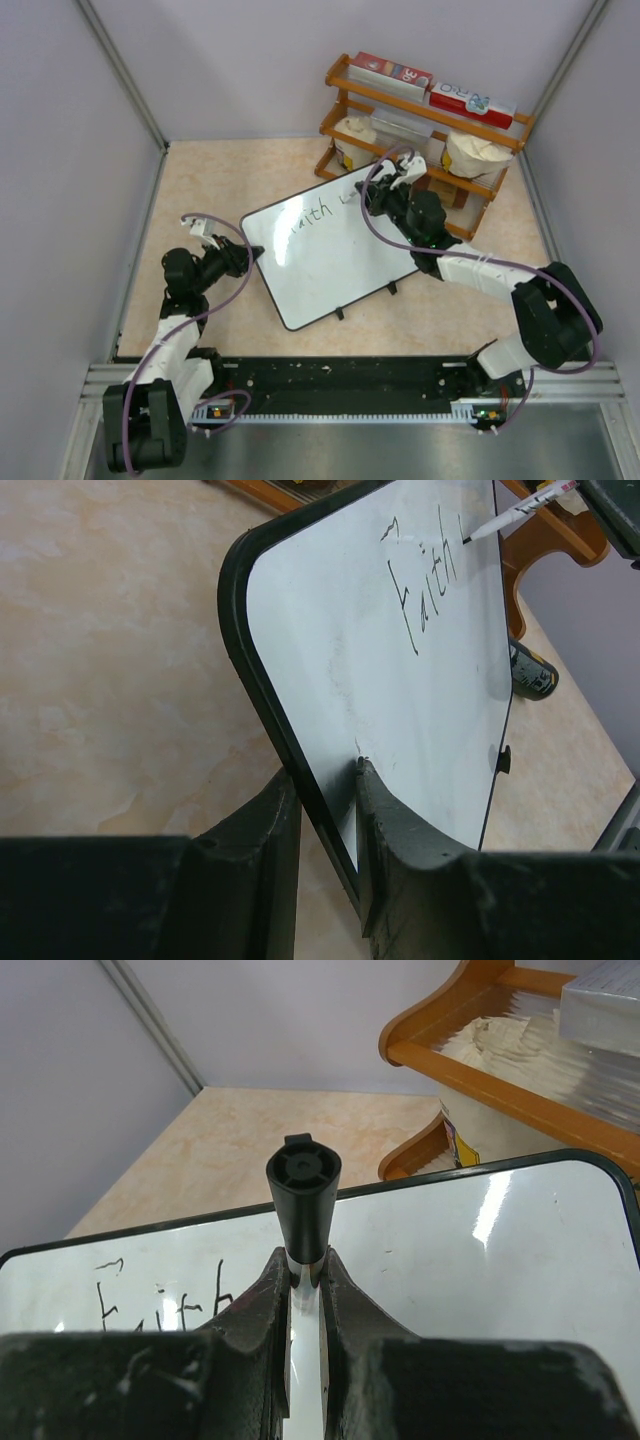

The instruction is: Write a sentence on the whiteboard

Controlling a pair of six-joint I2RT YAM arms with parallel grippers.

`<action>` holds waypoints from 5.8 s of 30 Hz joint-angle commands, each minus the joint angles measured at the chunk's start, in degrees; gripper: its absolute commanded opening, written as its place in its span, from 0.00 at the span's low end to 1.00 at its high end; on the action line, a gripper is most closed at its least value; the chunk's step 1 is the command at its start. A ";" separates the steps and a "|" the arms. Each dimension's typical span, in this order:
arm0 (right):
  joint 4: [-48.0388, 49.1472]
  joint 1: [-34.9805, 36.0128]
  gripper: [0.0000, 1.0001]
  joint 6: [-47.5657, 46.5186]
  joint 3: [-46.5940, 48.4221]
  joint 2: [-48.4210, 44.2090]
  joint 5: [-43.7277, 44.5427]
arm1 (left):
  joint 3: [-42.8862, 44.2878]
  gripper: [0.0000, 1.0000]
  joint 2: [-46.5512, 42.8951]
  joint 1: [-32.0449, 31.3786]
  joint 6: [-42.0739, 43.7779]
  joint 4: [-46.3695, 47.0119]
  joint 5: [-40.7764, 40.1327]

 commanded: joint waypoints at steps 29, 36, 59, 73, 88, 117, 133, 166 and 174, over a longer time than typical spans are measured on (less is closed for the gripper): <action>-2.89 -0.50 0.00 -0.61 9.39 1.11 -0.83 | -0.72 0.00 0.54 0.08 5.58 1.62 -2.07; -0.88 -0.58 0.00 -0.44 5.53 1.38 0.22 | -0.64 0.00 0.72 0.00 5.58 1.71 -1.99; 2.73 -0.85 0.00 1.41 0.34 -4.86 2.51 | -0.72 0.00 0.37 0.08 5.67 1.54 -2.16; 1.06 -1.72 0.00 1.15 2.19 0.41 0.75 | -0.72 0.00 0.63 0.00 5.58 1.71 -1.99; 1.50 -1.81 0.00 2.73 -4.49 -3.54 0.49 | -0.81 0.00 0.54 0.08 5.58 1.71 -1.90; -2.45 -1.81 0.00 0.18 5.79 2.70 3.03 | -0.81 0.00 0.63 0.08 5.67 1.80 -1.81; -1.14 -3.13 0.00 2.99 -1.06 -0.11 3.21 | -0.81 0.00 0.37 0.08 5.76 1.54 -1.99; -1.40 -3.22 0.00 3.26 -5.02 -15.32 1.98 | -0.90 0.00 0.81 0.08 5.58 2.06 -1.72; -3.33 -3.04 0.00 2.73 -7.39 -18.22 -0.92 | -0.99 0.00 0.89 0.00 5.58 2.06 -1.99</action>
